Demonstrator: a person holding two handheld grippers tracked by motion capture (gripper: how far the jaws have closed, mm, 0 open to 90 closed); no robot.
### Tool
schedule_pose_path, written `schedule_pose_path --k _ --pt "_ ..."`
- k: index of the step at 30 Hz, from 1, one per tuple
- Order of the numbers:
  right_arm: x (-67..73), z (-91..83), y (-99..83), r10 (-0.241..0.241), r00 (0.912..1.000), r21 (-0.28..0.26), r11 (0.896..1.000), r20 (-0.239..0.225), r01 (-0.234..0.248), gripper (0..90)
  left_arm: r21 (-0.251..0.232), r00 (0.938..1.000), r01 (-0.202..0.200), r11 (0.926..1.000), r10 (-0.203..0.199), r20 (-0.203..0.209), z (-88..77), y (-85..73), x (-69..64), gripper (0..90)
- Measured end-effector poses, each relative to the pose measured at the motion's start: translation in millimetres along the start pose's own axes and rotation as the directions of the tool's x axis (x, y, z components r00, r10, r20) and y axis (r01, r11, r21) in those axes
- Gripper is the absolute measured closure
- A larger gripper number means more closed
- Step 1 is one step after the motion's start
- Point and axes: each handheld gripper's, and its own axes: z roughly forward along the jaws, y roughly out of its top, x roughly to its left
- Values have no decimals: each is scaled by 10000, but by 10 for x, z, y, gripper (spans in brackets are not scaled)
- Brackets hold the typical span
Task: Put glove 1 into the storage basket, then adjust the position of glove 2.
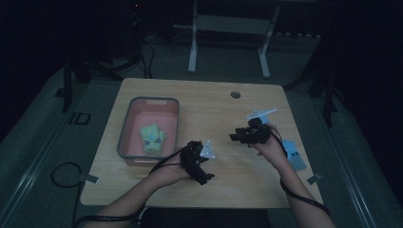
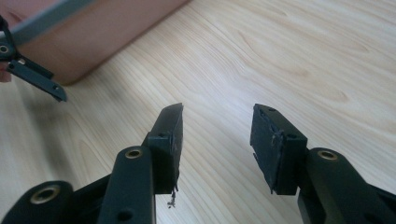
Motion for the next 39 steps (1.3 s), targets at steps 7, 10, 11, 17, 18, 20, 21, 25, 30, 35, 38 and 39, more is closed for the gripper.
schedule_pose_path --k 7,10,11,17,18,20,21,25,30,35,38,39 --pt "-128 -119 -214 139 9988 89 9999 461 -144 530 47 10000 30 10000 -31 91 171 -113 -105 71" --pt "-172 -181 -288 237 9984 71 9997 521 -241 532 3 9998 191 9998 -191 90 210 -166 -118 71" --pt "-188 -202 -311 275 9980 31 9996 564 -278 535 -32 9996 281 9996 -281 97 221 -183 -123 71" --pt "-251 -342 -421 204 9956 -224 9996 914 -184 535 -4 9993 370 9993 -370 111 278 -270 -160 71" --pt "-264 -367 -437 197 9950 -248 9995 983 -174 535 -4 9993 370 9993 -370 111 278 -270 -160 71" --pt "-303 -419 -474 132 9923 -344 9994 1233 -90 538 -138 9986 515 9986 -514 85 295 -314 -169 71" --pt "-320 -436 -488 145 9915 -371 9993 1292 -98 539 -89 9987 513 9986 -513 51 296 -326 -170 71" --pt "-424 -515 -557 341 9854 -416 9988 1667 -275 533 -260 9975 705 9972 -706 -17 301 -369 -179 71" --pt "-533 -576 -612 574 9785 -466 9977 1982 -491 525 -569 9965 835 9949 -838 -23 281 -389 -184 71" --pt "-666 -613 -645 911 9719 -615 9949 2170 -795 529 -584 9959 859 9946 -874 -229 287 -412 -207 70" --pt "-749 -611 -630 971 9672 -506 9949 2346 -876 550 -829 9942 1071 9908 -1071 42 284 -427 -211 70" --pt "-770 -606 -623 947 9667 -503 9951 2376 -852 554 -832 9945 1049 9910 -1049 49 289 -432 -217 71"
